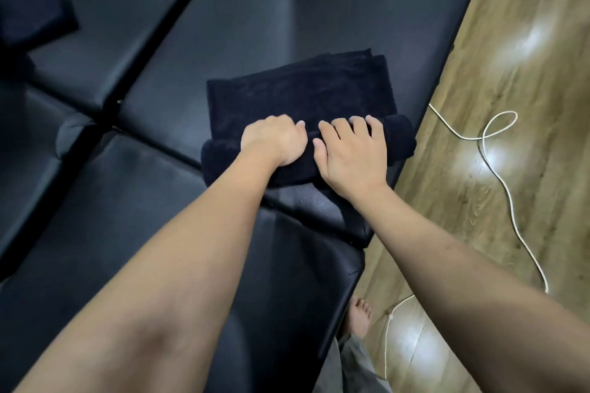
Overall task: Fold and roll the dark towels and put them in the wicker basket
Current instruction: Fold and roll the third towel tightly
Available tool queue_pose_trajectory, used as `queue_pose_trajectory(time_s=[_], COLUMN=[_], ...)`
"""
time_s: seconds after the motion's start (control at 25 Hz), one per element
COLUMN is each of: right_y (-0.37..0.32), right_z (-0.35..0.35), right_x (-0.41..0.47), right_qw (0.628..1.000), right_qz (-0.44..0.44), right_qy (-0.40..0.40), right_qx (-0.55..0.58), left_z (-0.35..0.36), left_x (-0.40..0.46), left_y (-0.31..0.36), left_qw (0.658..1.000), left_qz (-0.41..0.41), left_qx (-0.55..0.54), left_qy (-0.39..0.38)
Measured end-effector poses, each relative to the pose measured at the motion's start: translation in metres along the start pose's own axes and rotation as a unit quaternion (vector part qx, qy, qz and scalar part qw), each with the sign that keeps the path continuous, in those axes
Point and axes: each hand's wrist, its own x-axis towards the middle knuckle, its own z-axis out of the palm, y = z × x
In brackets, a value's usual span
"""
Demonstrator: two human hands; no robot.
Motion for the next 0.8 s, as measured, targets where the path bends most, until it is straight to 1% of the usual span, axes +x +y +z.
queue_pose_trajectory(time_s=[0.04, 0.08, 0.12, 0.24, 0.28, 0.36, 0.44, 0.48, 0.52, 0.56, 0.64, 0.72, 0.8], right_y=[0.003, 0.005, 0.007, 0.009, 0.007, 0.002, -0.001, -0.002, -0.003, -0.003, -0.001, 0.002, 0.003], right_z=[0.001, 0.001, 0.002, -0.002, -0.005, -0.012, -0.015, -0.015, -0.015, -0.014, -0.010, -0.004, -0.002], right_x=[0.004, 0.008, 0.010, 0.022, 0.028, 0.042, 0.048, 0.047, 0.042, 0.033, 0.011, -0.009, -0.015], right_qw=[1.000, 0.999, 0.998, 0.996, 0.995, 0.985, 0.975, 0.976, 0.980, 0.988, 0.998, 0.999, 0.999], right_qz=[-0.021, -0.043, -0.062, -0.080, -0.079, -0.075, -0.058, -0.044, -0.026, -0.008, 0.002, -0.018, -0.030], right_qy=[0.008, 0.015, 0.014, -0.027, -0.057, -0.151, -0.211, -0.211, -0.193, -0.153, -0.069, -0.043, -0.028], right_qx=[-0.008, -0.013, -0.017, -0.024, -0.023, -0.031, -0.030, -0.033, -0.036, -0.027, -0.002, 0.004, -0.004], left_z=[0.003, 0.007, 0.013, 0.034, 0.047, 0.072, 0.078, 0.071, 0.061, 0.050, 0.026, 0.010, 0.000], left_x=[-0.003, -0.009, -0.017, -0.052, -0.063, -0.075, -0.070, -0.065, -0.059, -0.052, -0.036, -0.020, -0.004], left_y=[-0.002, -0.002, -0.001, 0.012, 0.013, 0.014, 0.009, 0.009, 0.009, 0.008, 0.009, 0.008, 0.006], left_qw=[0.999, 0.999, 0.999, 0.984, 0.977, 0.958, 0.948, 0.947, 0.948, 0.953, 0.970, 0.985, 0.994], left_qz=[-0.011, -0.019, -0.027, -0.033, -0.021, 0.002, 0.009, 0.013, 0.011, 0.006, 0.000, 0.001, -0.011], left_qx=[-0.033, -0.045, -0.038, 0.011, -0.002, -0.040, -0.044, -0.036, -0.014, 0.018, 0.056, 0.050, 0.013], left_qy=[-0.024, -0.019, 0.014, 0.173, 0.214, 0.285, 0.314, 0.318, 0.317, 0.302, 0.236, 0.168, 0.108])
